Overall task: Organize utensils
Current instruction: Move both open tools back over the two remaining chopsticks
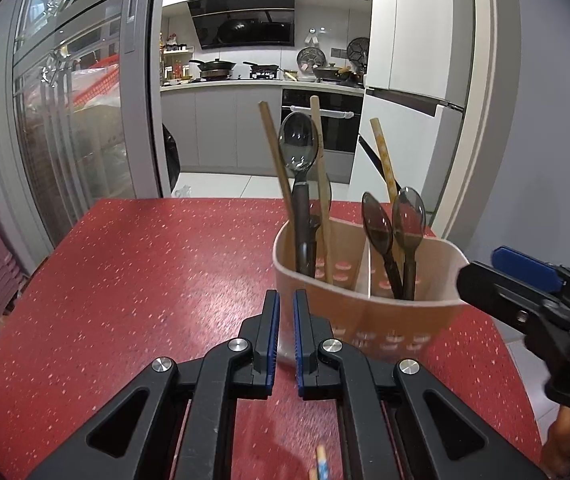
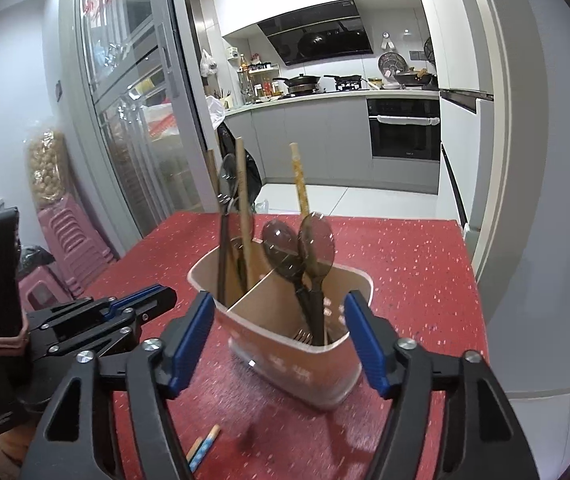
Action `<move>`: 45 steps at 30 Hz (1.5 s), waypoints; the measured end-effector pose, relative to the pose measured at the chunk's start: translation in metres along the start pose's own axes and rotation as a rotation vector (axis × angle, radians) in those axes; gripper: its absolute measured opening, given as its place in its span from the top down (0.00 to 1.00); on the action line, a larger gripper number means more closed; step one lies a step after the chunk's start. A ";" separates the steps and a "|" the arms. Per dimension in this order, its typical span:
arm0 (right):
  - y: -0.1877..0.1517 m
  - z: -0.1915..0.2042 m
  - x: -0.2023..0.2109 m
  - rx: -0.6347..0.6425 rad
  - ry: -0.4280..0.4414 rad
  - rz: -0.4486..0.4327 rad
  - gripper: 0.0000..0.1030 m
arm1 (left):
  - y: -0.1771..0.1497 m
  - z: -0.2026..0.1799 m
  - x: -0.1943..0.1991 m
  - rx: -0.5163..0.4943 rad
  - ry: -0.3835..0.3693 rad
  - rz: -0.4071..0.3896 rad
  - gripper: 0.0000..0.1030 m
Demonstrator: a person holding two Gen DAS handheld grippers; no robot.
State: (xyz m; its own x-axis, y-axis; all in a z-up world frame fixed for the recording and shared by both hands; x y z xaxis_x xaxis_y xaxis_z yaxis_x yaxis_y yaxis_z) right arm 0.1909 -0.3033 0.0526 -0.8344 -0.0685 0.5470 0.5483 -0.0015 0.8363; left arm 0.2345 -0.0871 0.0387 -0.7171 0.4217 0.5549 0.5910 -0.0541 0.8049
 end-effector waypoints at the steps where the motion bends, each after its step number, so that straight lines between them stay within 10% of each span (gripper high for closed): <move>1: -0.003 0.001 0.003 -0.002 0.003 0.008 0.25 | -0.003 0.000 0.003 -0.002 0.005 0.005 0.69; 17: -0.072 -0.002 0.016 -0.129 -0.007 0.279 0.17 | -0.076 0.014 0.037 0.069 0.022 0.134 0.69; 18: -0.078 -0.004 0.016 -0.148 -0.007 0.298 0.16 | -0.082 0.016 0.040 0.081 0.023 0.138 0.48; 19: -0.081 -0.007 0.016 -0.159 -0.011 0.311 0.16 | -0.086 0.017 0.042 0.088 0.027 0.142 0.00; 22: -0.093 -0.010 0.014 -0.182 -0.018 0.358 0.00 | -0.102 0.024 0.051 0.097 0.069 0.132 0.00; 38: -0.146 0.036 0.003 -0.101 -0.076 0.600 0.00 | -0.155 0.074 0.046 0.195 0.138 0.256 0.00; 45: -0.153 0.058 -0.005 -0.053 -0.103 0.646 0.28 | -0.167 0.083 0.040 0.215 0.157 0.277 0.00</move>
State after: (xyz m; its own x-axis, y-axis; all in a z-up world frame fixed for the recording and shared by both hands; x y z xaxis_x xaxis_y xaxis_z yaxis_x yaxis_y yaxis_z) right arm 0.1079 -0.2446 -0.0762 -0.3360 0.0243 0.9415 0.9407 -0.0411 0.3368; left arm 0.1378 0.0145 -0.0905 -0.5575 0.2729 0.7840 0.8223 0.0519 0.5667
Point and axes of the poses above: each gripper's, at about its wrist camera, not at the fingertips, and x roughly against the way its jaws point, z to its left, y to its top, the point moved 2 cm from there along -x, roughly the way its jaws point, and after that the axes turned 15 degrees about -y, right-handed, at the moved point
